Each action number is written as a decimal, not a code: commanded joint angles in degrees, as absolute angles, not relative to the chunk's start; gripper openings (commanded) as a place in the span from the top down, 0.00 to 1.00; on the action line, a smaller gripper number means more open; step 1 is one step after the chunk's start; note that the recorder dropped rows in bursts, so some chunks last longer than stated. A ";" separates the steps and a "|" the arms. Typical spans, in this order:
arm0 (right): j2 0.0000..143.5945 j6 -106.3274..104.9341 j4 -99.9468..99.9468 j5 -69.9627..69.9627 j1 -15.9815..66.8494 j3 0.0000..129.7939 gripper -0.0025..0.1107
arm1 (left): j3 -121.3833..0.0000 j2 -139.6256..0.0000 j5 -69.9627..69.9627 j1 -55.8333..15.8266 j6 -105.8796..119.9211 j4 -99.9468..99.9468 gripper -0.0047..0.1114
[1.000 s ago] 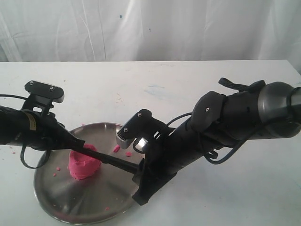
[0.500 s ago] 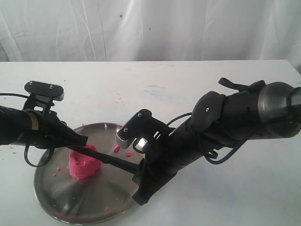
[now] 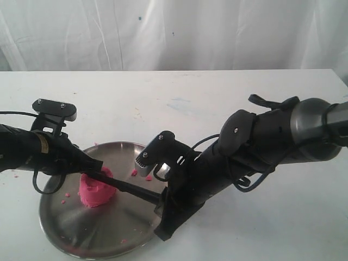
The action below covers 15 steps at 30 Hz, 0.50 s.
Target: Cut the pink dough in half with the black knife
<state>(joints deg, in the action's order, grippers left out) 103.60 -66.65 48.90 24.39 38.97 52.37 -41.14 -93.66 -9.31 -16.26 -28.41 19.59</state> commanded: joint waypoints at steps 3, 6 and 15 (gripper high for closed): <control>105.54 -66.83 49.15 23.61 39.08 52.61 0.98 | -40.75 -94.24 -6.75 -16.19 -28.91 19.71 0.96; 105.54 -66.83 49.15 23.61 39.08 52.61 0.98 | -40.75 -94.23 -6.62 -16.19 -28.91 19.71 0.96; 105.52 -66.61 49.40 23.61 39.08 52.61 0.98 | -40.75 -94.23 -7.80 -16.19 -28.91 19.71 0.96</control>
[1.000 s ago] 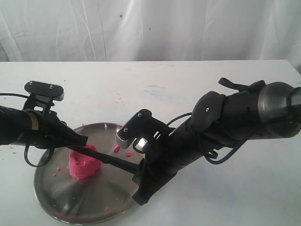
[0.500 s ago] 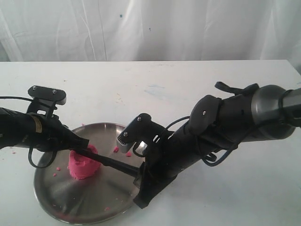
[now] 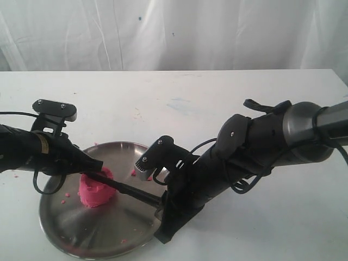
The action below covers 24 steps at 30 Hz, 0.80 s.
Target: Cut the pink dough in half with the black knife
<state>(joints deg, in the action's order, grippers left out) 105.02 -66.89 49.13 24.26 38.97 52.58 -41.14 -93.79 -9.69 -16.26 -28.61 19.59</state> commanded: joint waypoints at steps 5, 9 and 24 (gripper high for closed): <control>105.52 -65.69 49.40 23.61 39.08 52.61 0.98 | -40.75 -94.11 -9.00 -16.19 -28.58 19.71 0.96; 105.52 -65.69 49.40 23.61 39.08 52.61 0.98 | -40.75 -91.87 -9.56 -16.19 -28.31 19.71 0.96; 105.52 -64.29 49.40 23.61 39.08 52.61 0.98 | -40.66 -89.34 -6.91 -16.19 -30.25 19.71 0.96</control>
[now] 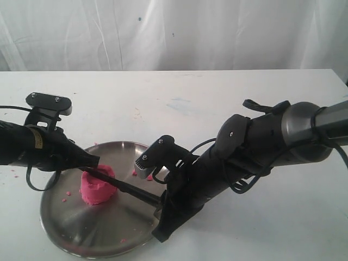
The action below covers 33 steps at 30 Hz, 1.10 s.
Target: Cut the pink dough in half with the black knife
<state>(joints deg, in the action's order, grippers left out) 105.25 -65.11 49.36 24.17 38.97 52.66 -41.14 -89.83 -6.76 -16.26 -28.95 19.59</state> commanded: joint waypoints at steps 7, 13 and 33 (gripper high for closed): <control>105.52 -64.29 49.40 23.61 39.08 52.61 0.98 | -40.66 -89.34 -7.27 -16.19 -30.25 19.71 0.96; 105.52 -64.29 49.40 23.61 39.08 52.61 0.98 | -40.66 -89.34 -6.39 -16.19 -30.25 19.71 0.96; 105.52 -64.29 49.40 23.61 39.08 52.61 0.98 | -40.66 -92.74 -5.94 -19.60 -30.06 21.04 0.96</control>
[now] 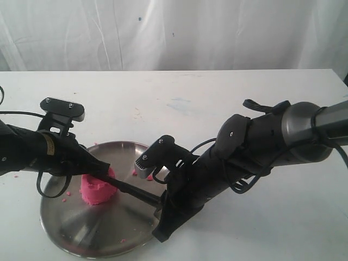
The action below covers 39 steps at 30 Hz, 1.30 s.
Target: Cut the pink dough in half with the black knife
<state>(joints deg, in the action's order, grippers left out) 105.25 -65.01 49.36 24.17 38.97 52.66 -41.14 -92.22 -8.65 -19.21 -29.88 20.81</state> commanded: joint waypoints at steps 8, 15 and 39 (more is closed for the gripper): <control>105.52 -64.29 49.40 23.61 39.08 52.61 0.98 | -40.66 -89.40 -7.86 -19.60 -29.59 21.04 0.96; 105.52 -64.29 49.40 23.61 39.08 52.61 0.98 | -40.39 -88.69 -2.81 -19.60 -29.59 21.04 0.96; 105.52 -64.29 49.40 23.86 39.08 52.61 0.98 | -38.35 -90.74 -9.94 -19.60 -27.03 21.03 0.96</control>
